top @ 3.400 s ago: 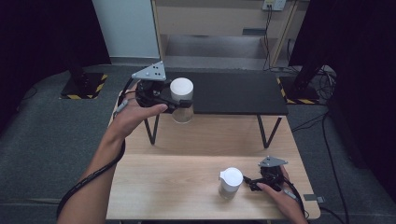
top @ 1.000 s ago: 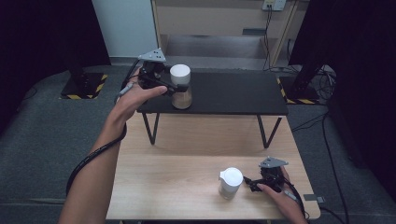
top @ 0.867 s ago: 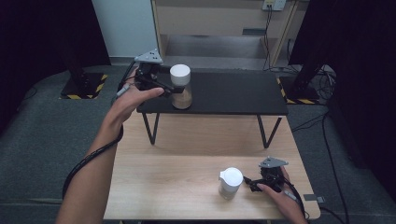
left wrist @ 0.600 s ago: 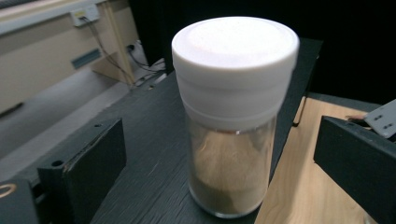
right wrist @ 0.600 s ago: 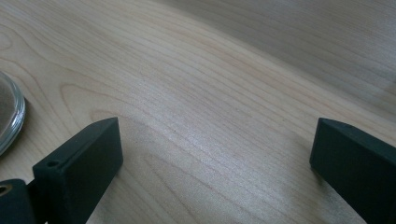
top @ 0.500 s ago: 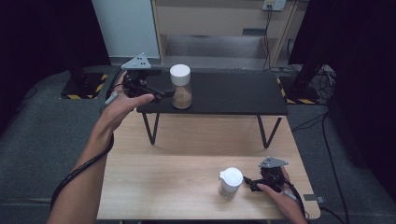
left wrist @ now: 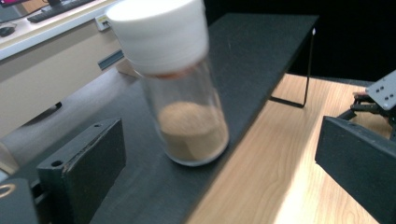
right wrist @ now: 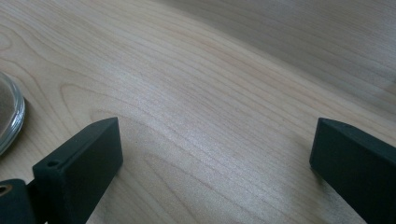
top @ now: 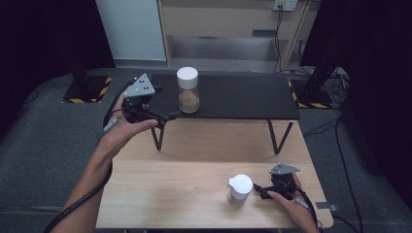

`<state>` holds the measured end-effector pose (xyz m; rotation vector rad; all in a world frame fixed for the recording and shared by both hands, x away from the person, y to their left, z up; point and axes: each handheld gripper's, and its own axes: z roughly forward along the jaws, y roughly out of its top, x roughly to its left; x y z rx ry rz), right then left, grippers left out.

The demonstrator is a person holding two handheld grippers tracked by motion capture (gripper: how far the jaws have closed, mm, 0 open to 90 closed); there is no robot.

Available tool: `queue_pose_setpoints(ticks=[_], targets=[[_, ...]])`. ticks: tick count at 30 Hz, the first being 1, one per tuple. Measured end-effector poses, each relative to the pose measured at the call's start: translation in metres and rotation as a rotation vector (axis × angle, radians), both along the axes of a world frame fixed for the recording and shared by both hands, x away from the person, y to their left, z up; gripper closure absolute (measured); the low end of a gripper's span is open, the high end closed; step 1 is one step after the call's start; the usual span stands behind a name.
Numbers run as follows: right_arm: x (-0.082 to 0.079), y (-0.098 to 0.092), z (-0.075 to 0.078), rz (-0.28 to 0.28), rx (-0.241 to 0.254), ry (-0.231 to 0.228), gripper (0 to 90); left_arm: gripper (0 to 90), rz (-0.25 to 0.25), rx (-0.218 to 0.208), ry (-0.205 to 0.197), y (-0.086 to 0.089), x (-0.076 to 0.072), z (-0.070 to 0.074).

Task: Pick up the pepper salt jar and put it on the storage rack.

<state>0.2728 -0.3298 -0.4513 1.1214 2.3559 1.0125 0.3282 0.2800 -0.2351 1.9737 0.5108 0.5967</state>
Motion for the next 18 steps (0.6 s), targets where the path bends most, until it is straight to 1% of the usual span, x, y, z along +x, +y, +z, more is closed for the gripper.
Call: queue_pose_setpoints(ticks=[7,9,10,18], targets=[[-0.002,0.001,0.000,-0.006,0.000,0.001,3.4,1.2,0.008,0.065,-0.001,-0.018,-0.022,-0.025],[-0.002,0.001,0.000,-0.007,0.000,0.001,3.4,1.6,0.009,0.080,0.009,-0.023,-0.024,-0.030],[-0.002,0.001,0.000,-0.007,0.000,0.001,3.4,1.7,0.009,0.101,0.012,-0.027,-0.026,-0.033],[-0.003,0.001,0.000,-0.009,0.001,0.000,3.4,1.9,-0.007,0.136,0.037,-0.044,-0.034,-0.056]])
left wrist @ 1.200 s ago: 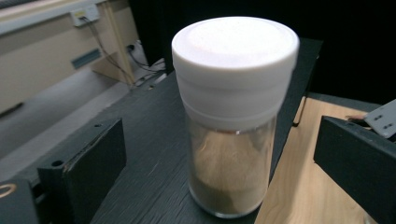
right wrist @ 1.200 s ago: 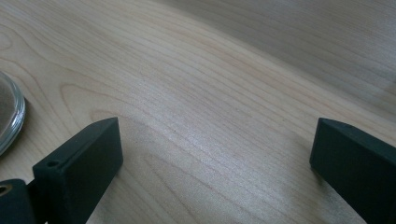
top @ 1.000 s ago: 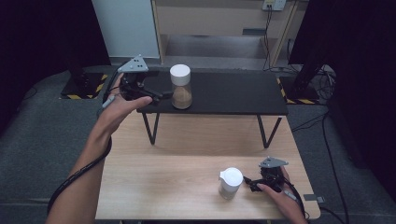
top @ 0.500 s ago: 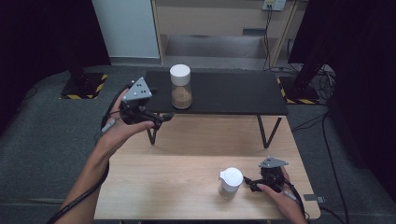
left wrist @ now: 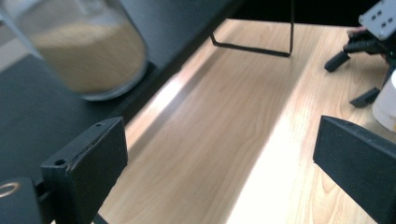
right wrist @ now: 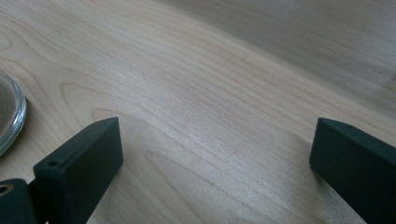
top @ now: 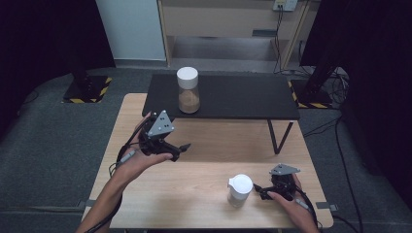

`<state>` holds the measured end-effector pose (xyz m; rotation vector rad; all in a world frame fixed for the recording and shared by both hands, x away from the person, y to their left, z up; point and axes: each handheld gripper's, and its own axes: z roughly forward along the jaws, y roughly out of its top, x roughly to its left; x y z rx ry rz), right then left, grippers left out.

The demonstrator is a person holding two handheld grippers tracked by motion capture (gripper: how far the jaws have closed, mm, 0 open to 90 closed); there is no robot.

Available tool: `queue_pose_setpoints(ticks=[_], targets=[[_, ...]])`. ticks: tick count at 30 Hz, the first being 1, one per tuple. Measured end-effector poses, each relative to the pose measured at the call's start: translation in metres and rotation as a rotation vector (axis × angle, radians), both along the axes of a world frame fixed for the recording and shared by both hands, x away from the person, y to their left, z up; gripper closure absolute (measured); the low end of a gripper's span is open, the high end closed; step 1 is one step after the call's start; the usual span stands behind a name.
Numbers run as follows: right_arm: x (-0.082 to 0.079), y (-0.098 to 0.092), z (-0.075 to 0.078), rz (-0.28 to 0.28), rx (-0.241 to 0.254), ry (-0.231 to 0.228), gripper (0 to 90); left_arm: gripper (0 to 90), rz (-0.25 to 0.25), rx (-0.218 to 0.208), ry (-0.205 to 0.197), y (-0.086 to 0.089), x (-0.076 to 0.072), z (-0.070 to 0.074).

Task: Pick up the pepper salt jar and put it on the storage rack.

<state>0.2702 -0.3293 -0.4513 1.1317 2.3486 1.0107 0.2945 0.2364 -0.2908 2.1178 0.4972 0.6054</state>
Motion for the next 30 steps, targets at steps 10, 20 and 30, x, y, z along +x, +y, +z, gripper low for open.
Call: queue_pose_setpoints(ticks=[10,20,30], targets=[[0.000,0.000,0.000,0.000,0.000,0.000,3.5,2.0,0.009,0.053,0.075,-0.012,0.000,-0.048],[0.000,0.000,0.000,-0.001,0.000,0.000,3.5,2.0,0.049,0.041,0.160,-0.011,0.000,-0.099],[-0.001,0.001,0.000,-0.005,0.000,0.000,3.5,2.5,0.091,0.012,0.183,0.006,-0.012,-0.126]])
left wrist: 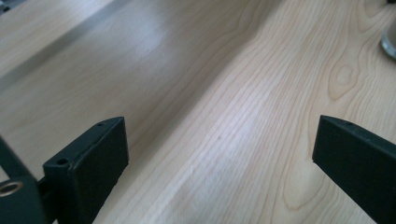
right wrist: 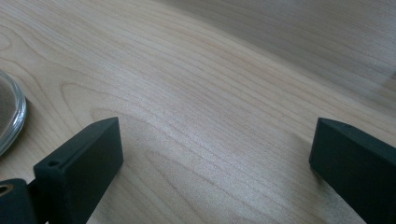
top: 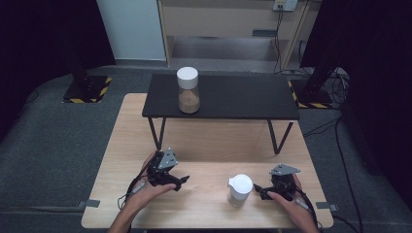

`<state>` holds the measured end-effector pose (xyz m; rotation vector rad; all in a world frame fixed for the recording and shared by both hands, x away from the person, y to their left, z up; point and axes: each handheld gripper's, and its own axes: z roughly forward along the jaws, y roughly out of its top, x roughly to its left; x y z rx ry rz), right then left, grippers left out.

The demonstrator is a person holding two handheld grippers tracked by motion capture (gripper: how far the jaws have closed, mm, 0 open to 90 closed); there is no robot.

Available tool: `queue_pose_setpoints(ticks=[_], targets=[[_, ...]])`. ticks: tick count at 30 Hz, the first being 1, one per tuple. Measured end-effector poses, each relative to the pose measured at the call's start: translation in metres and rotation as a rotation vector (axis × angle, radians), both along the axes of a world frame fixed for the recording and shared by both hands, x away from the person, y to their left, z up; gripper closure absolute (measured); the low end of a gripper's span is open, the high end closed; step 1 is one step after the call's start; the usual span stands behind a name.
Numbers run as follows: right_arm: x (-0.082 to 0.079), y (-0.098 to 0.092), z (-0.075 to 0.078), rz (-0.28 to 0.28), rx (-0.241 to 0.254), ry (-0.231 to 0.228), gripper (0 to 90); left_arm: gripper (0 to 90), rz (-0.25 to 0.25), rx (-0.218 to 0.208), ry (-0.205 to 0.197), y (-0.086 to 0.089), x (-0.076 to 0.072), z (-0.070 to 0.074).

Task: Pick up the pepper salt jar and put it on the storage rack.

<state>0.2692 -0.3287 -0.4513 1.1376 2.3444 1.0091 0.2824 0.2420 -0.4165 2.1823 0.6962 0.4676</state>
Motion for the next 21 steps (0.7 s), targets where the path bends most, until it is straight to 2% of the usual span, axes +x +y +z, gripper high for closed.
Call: queue_pose_setpoints(ticks=[4,8,12,15,19,20,21], targets=[[0.000,0.000,0.000,0.000,0.000,0.000,3.5,2.6,0.029,-0.028,0.013,0.010,-0.007,-0.013],[0.000,0.000,0.000,-0.001,0.000,0.000,3.5,2.6,0.052,0.002,0.025,0.014,-0.011,-0.017],[0.000,0.000,0.000,-0.001,0.000,0.000,3.6,2.6,0.097,-0.007,0.039,0.022,-0.016,-0.019],[0.000,0.000,0.000,-0.001,0.000,0.000,3.5,2.6,0.121,0.002,0.044,0.025,-0.020,-0.018],[0.000,0.000,0.000,0.000,0.000,0.000,3.5,2.6,0.185,0.020,0.057,0.031,-0.025,-0.019],[0.000,0.000,0.000,-0.001,0.000,0.001,3.6,2.6,0.220,0.025,0.068,0.036,-0.026,-0.020],[0.000,0.000,0.000,-0.001,0.000,0.001,3.6,2.6,0.220,0.025,0.068,0.036,-0.026,-0.020]])
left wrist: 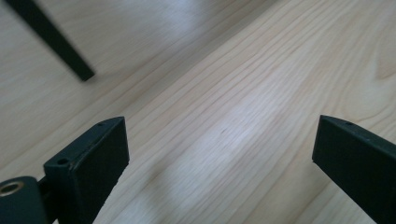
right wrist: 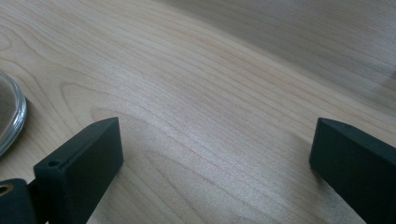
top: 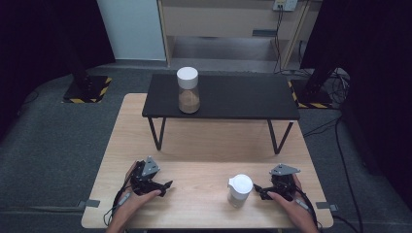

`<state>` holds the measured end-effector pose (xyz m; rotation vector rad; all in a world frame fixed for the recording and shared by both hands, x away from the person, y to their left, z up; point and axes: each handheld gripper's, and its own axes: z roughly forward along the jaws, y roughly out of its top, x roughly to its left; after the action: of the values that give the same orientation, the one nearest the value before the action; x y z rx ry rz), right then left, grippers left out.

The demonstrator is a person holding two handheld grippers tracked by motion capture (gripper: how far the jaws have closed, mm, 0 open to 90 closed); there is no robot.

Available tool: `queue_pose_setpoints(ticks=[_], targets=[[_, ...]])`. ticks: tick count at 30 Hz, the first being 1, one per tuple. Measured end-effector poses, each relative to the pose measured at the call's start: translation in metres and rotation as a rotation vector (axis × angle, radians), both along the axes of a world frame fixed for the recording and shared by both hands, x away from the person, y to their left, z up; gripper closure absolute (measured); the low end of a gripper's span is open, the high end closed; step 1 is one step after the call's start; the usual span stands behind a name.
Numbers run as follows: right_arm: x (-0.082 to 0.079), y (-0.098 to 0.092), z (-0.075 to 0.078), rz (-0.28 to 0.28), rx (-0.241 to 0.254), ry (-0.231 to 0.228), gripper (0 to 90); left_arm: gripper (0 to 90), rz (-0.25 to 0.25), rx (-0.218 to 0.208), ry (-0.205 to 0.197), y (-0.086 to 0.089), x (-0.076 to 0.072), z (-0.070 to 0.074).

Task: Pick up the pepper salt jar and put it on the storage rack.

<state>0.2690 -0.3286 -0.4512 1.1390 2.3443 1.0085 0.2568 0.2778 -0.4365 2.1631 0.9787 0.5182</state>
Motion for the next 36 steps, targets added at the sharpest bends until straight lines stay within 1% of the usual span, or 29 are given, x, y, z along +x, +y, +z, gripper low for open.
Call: queue_pose_setpoints(ticks=[4,6,7,10,11,13,16,17,18,22,24,26,36], targets=[[0.000,0.000,0.000,0.001,-0.001,0.000,3.5,2.7,0.055,-0.012,0.016,0.013,0.001,-0.001],[-0.001,0.000,0.000,0.001,-0.001,0.000,3.5,2.6,0.091,-0.017,0.022,0.020,0.000,-0.003],[-0.001,0.000,0.000,0.001,-0.001,-0.001,3.6,2.5,0.100,-0.019,0.026,0.022,0.000,-0.003],[-0.002,0.000,0.000,-0.001,0.000,0.000,3.6,2.2,0.149,-0.047,0.052,0.034,0.000,-0.005],[-0.002,0.000,0.000,-0.001,0.000,0.000,3.6,2.2,0.149,-0.047,0.052,0.034,0.000,-0.005],[-0.002,0.000,0.000,-0.001,-0.002,-0.001,3.6,2.1,0.165,-0.053,0.062,0.037,0.001,-0.006],[-0.002,0.000,0.000,-0.001,-0.001,-0.002,3.6,2.2,0.184,-0.078,0.085,0.042,0.003,-0.009],[-0.002,0.000,0.000,-0.002,-0.001,-0.001,3.6,2.1,0.190,-0.068,0.087,0.041,0.004,-0.010],[-0.002,0.000,0.000,-0.002,-0.001,-0.001,3.6,1.9,0.188,-0.057,0.086,0.040,0.004,-0.009],[-0.002,0.000,0.000,-0.003,0.000,-0.001,3.6,0.5,0.191,-0.055,0.084,0.038,0.004,-0.010],[-0.002,0.000,0.000,-0.003,-0.001,-0.001,3.6,0.0,0.187,-0.034,0.070,0.034,0.003,-0.011],[-0.002,0.000,0.000,-0.002,-0.001,-0.001,3.6,0.0,0.188,-0.039,0.062,0.034,0.002,-0.013],[-0.002,0.000,0.000,-0.002,0.000,-0.001,3.6,0.0,0.189,-0.040,0.062,0.034,0.002,-0.013]])
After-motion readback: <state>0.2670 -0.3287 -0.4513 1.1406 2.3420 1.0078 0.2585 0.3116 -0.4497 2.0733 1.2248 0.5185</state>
